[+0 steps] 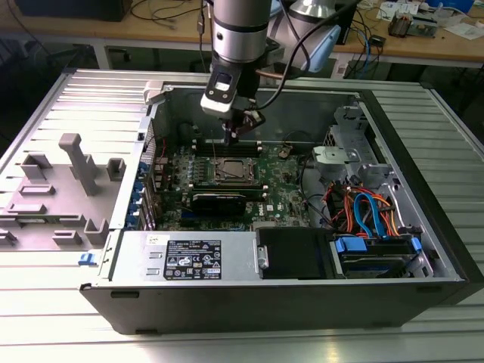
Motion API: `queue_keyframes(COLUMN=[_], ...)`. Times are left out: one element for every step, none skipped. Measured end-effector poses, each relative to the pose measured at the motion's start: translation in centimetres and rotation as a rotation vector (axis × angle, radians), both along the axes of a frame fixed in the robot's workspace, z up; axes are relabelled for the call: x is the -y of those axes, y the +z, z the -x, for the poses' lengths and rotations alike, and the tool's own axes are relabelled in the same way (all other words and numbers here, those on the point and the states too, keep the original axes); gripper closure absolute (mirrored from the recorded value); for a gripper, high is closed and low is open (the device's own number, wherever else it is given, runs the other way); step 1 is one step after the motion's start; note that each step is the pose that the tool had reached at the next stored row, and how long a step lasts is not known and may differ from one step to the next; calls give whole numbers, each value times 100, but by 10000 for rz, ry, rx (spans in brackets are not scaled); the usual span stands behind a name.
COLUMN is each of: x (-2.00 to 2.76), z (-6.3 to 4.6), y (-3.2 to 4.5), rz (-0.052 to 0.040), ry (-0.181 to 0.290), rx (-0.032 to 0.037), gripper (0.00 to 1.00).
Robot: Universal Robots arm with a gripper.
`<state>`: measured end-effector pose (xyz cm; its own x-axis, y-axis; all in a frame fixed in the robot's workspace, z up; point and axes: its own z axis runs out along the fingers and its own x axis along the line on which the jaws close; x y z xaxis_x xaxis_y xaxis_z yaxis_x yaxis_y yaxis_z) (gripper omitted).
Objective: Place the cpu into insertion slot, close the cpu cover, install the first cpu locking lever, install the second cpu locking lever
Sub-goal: 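Install the first cpu locking lever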
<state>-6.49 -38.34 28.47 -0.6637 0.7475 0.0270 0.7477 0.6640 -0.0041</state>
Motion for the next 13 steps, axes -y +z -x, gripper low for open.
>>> queue_keyframes(x=[0,0,0,0,0,0,0,0,0,0,0,0,0], z=[0,0,0,0,0,0,0,0,0,0,0,0,0], y=[0,0,0,0,0,0,0,0,0,0,0,0,0], rz=[-1,-1,0,-1,-1,-1,-1,0,0,-1,0,0,0], ry=[186,377,748,1107,1401,1570,1763,1916,2011,2051,2056,2059,2060], rx=[0,0,0,0,0,0,0,0,0,0,-1,0,0], gripper=[89,89,89,89,89,89,89,89,89,89,89,89,89])
